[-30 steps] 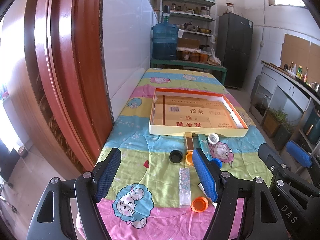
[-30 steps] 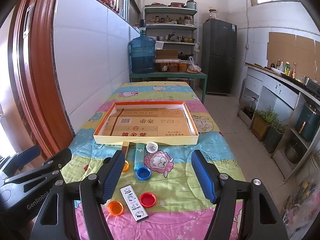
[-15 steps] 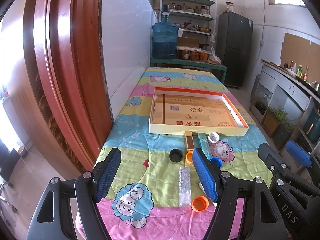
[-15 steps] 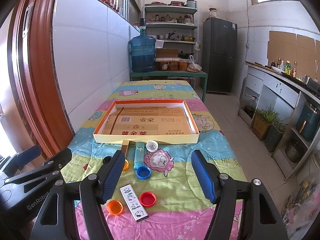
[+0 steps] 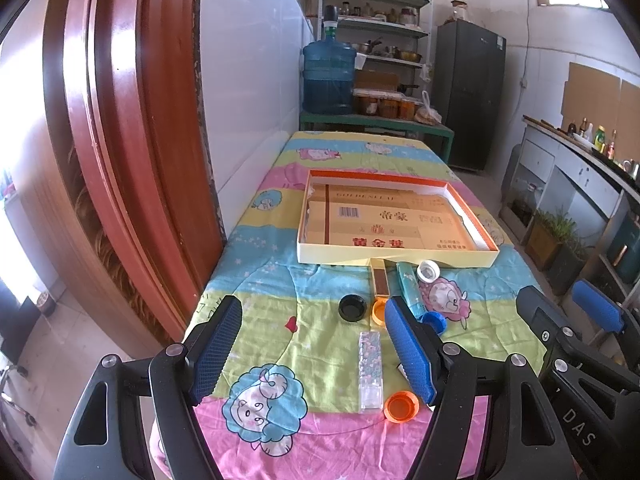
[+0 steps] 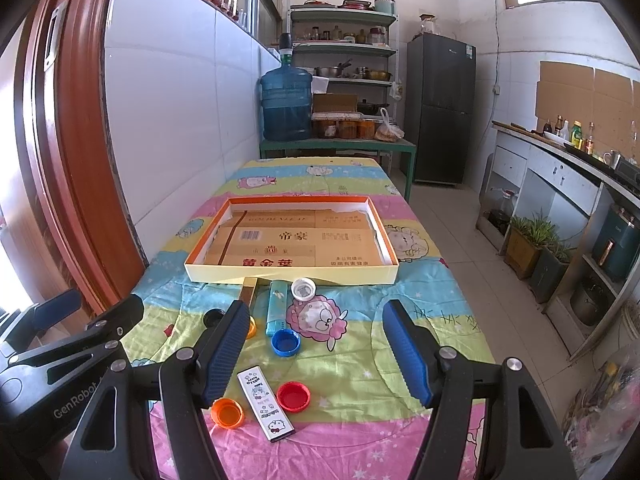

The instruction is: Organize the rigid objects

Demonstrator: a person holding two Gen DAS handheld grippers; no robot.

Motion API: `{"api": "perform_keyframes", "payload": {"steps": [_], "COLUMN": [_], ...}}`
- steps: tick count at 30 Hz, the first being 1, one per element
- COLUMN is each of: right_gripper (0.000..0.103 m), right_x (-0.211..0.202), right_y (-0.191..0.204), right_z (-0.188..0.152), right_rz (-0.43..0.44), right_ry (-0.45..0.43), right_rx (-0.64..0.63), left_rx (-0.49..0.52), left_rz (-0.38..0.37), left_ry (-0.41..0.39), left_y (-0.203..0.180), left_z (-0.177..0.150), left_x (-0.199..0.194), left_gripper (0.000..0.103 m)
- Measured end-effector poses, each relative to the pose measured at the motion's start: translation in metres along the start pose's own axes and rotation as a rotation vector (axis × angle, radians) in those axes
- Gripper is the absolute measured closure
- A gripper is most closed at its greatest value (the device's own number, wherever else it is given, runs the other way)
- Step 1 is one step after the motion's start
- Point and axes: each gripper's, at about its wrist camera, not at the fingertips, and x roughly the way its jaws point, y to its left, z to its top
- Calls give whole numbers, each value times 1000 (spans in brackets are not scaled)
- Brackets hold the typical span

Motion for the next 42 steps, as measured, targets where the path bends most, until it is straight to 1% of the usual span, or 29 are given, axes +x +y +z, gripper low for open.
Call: {"api": "perform_keyframes", "payload": {"steps": [12, 17, 21, 26, 30, 36, 37, 42], "right_gripper": [34, 34, 36, 38, 40, 40, 40, 40], "right_x": [13, 28, 40, 51, 57, 57, 58, 62], "right_y": [-6, -17, -23, -25, -26, -25, -26, -26], "right_z": [-5, -16, -30, -51, -62, -65, -65, -66], "right_rz": [-14, -33, -31, 6, 51, 86, 94, 113], "right_ry": [32, 84, 129, 179, 212, 211, 211, 224], "right_rx": [0, 16, 12, -16, -18, -17, -15, -9], "left_rx": [-5, -15, -16, -11, 0, 41, 50, 44], "left_rz": [7, 13, -12, -43, -73, -117, -119, -143], "left_ry": [33, 74, 107, 151, 172, 202, 209, 263], "left_y": [3, 9, 10, 6, -2, -18, -20, -22], "left_z": [-4, -12, -22, -36, -40, -44, -45, -50], "left_x": [16, 32, 44, 58, 67, 77, 80, 97], "left_gripper": [28, 28, 28, 28, 28, 28, 28, 45]}}
